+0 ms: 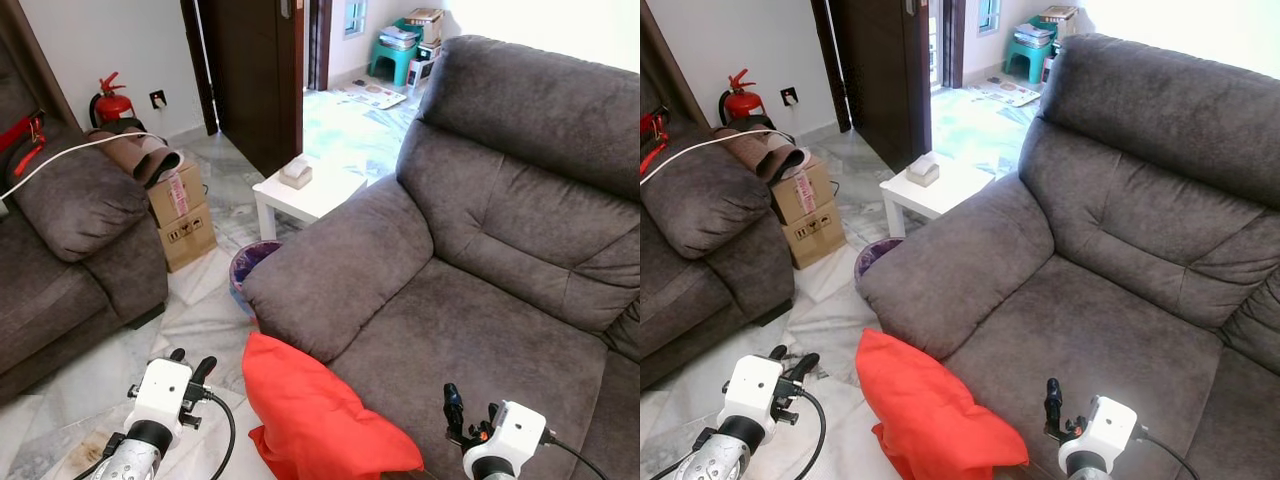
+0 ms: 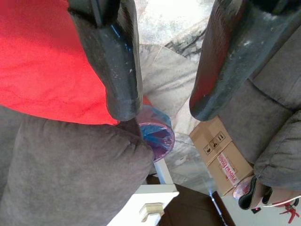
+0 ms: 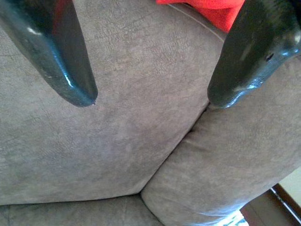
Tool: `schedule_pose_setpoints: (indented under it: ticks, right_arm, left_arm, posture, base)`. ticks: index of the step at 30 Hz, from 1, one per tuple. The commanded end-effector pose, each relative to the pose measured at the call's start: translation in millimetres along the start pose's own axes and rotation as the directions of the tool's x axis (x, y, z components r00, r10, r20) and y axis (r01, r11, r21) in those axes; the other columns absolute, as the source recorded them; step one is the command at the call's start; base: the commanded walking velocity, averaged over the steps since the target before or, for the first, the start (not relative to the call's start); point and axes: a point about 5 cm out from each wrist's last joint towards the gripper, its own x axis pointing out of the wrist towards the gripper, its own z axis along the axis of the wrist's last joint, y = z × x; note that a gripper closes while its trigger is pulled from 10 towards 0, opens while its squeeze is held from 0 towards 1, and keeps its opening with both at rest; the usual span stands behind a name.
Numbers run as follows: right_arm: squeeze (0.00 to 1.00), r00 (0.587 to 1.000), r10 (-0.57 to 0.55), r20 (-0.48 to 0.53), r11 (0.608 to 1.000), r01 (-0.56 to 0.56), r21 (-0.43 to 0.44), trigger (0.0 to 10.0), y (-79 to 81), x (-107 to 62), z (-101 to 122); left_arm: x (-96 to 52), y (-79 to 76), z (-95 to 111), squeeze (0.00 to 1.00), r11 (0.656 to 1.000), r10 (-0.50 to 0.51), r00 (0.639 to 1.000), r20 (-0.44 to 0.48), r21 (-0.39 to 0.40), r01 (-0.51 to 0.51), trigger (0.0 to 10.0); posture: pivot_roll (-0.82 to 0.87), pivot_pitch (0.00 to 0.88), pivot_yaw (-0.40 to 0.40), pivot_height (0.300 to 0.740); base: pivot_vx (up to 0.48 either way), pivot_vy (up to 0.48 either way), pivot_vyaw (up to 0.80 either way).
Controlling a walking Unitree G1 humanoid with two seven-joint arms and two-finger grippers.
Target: Move the pillow to the sofa from floor
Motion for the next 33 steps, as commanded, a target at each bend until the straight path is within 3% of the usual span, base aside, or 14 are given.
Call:
schedule_pose_setpoints:
  ticks: [1,6,33]
  right_arm:
    - [0.00,1.000,-0.009,-0.016,1.000,0.009,-0.003,10.0,-1.7,-0.4,-1.9]
    - [0.00,0.999,-0.007,-0.041,1.000,0.007,-0.013,10.0,-1.4,0.1,-4.2]
    - [0.00,0.999,-0.019,-0.049,1.000,0.019,-0.010,10.0,-4.5,0.0,-4.2]
  left_arm:
    - [-1.7,-0.4,0.3,0.00,1.000,0.001,1.000,0.000,0.008,-0.001,10.0]
    - [-1.9,-1.2,0.5,0.00,1.000,-0.001,1.000,0.002,0.006,0.001,10.0]
    - [-2.4,-2.1,-0.1,0.00,1.000,0.004,1.000,-0.001,-0.008,-0.004,10.0]
  posture:
    - [0.14,0.103,-0.010,0.687]
    - [0.14,0.102,-0.009,0.662]
    - [0.14,0.106,-0.014,0.662]
  base:
    - [0.000,0.000,0.00]
    - [0.000,0.000,0.00]
    - [0.000,0.000,0.00]
